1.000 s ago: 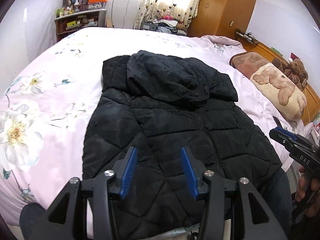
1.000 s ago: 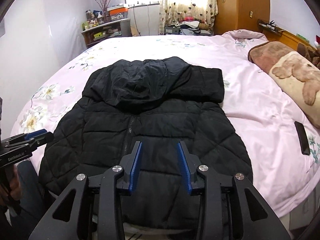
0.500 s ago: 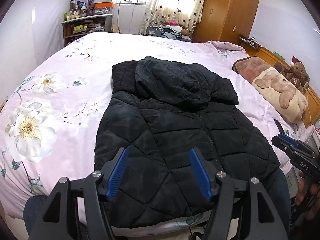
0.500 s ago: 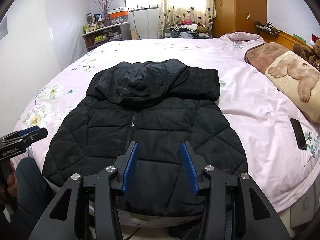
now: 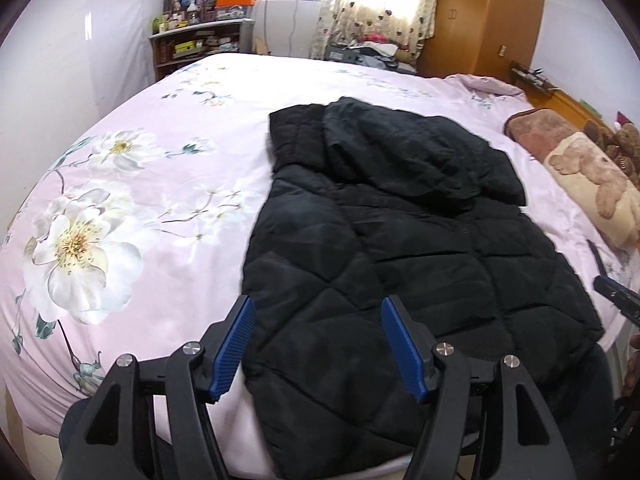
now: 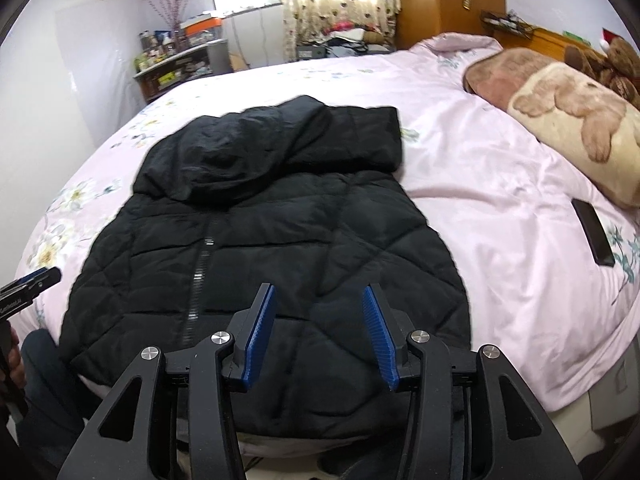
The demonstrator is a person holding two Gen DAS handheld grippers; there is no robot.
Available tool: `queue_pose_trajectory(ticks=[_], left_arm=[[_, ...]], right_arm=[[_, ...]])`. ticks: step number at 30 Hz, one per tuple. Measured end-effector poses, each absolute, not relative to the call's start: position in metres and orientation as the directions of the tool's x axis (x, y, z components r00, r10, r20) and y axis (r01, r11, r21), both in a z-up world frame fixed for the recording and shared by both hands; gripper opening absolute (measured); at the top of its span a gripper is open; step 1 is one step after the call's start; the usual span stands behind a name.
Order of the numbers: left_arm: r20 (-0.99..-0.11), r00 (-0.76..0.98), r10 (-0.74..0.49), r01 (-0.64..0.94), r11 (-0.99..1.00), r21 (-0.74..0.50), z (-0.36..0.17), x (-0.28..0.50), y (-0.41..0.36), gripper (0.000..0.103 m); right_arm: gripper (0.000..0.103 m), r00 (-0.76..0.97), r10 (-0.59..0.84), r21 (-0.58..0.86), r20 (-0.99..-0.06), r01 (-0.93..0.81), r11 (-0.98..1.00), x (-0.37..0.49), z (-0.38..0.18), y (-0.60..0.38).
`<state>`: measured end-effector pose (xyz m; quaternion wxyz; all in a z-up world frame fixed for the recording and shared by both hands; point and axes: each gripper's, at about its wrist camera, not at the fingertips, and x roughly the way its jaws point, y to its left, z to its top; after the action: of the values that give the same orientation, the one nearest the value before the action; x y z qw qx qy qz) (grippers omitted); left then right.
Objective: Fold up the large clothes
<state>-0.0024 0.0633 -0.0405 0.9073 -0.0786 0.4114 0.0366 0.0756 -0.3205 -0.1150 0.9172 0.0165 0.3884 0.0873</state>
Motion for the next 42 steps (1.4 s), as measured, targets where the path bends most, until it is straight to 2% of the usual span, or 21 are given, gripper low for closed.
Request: queue_pose_trajectory(ticks=[2,4,6,12,20,27,28,29,30,31,32,35,42], left_arm=[[-0.759,0.651,0.019,-0.143,0.985,-0.099,-0.048,0.001,0.070,0.068],[-0.772,0.634,0.038,-0.159,0.984,-0.082,-0.059,0.005,0.078,0.068],[-0.790,0.611,0.058,-0.177,0.982,-0.064,-0.070,0.010,0.086,0.068],[-0.843,0.537,0.034,-0.225,0.969,-0.104,-0.103,0.012,0.104,0.068],[-0.859,0.511,-0.044,-0.230,0.955,-0.186,-0.119,-0.003,0.096,0.070],[-0.876,0.478,-0.057,-0.153,0.977,-0.147,-0.132,-0.013,0.068,0.073],[-0.879,0.474,-0.051,-0.151,0.979,-0.138,-0.131,-0.012,0.066,0.070],[-0.881,0.470,-0.056,-0.145,0.979,-0.140,-0.130,-0.011,0.065,0.058],[-0.881,0.470,-0.060,-0.137,0.981,-0.140,-0.127,-0.011,0.063,0.051],[-0.879,0.474,-0.055,-0.124,0.984,-0.128,-0.121,-0.012,0.061,0.036],[-0.875,0.481,-0.051,-0.111,0.987,-0.118,-0.115,-0.013,0.058,0.024],[-0.843,0.531,-0.087,-0.096,0.982,-0.162,-0.087,-0.018,0.060,0.016],[-0.703,0.695,-0.154,-0.080,0.955,-0.287,-0.005,-0.046,0.087,0.015]], right_arm=[[0.048,0.680,0.165,0.106,-0.714,-0.128,0.986,0.081,-0.121,-0.331],[0.059,0.670,0.156,0.116,-0.726,-0.104,0.988,0.088,-0.127,-0.344],[0.062,0.657,0.142,0.125,-0.740,-0.073,0.990,0.096,-0.136,-0.359],[0.062,0.589,0.126,0.173,-0.799,0.025,0.985,0.116,-0.162,-0.400],[0.063,0.454,0.220,0.286,-0.863,0.080,0.955,0.131,-0.190,-0.417],[0.063,0.384,0.301,0.350,-0.873,0.063,0.935,0.121,-0.200,-0.410],[0.062,0.377,0.308,0.356,-0.874,0.063,0.932,0.121,-0.200,-0.410],[0.057,0.371,0.312,0.356,-0.875,0.056,0.933,0.121,-0.200,-0.409],[0.038,0.367,0.314,0.355,-0.875,0.047,0.934,0.122,-0.198,-0.409],[0.025,0.370,0.317,0.354,-0.873,0.035,0.935,0.122,-0.194,-0.407],[0.020,0.378,0.323,0.356,-0.868,0.018,0.934,0.120,-0.188,-0.405],[0.014,0.416,0.348,0.375,-0.840,-0.018,0.927,0.112,-0.164,-0.403],[0.012,0.521,0.444,0.438,-0.729,-0.143,0.888,0.085,-0.096,-0.401]])
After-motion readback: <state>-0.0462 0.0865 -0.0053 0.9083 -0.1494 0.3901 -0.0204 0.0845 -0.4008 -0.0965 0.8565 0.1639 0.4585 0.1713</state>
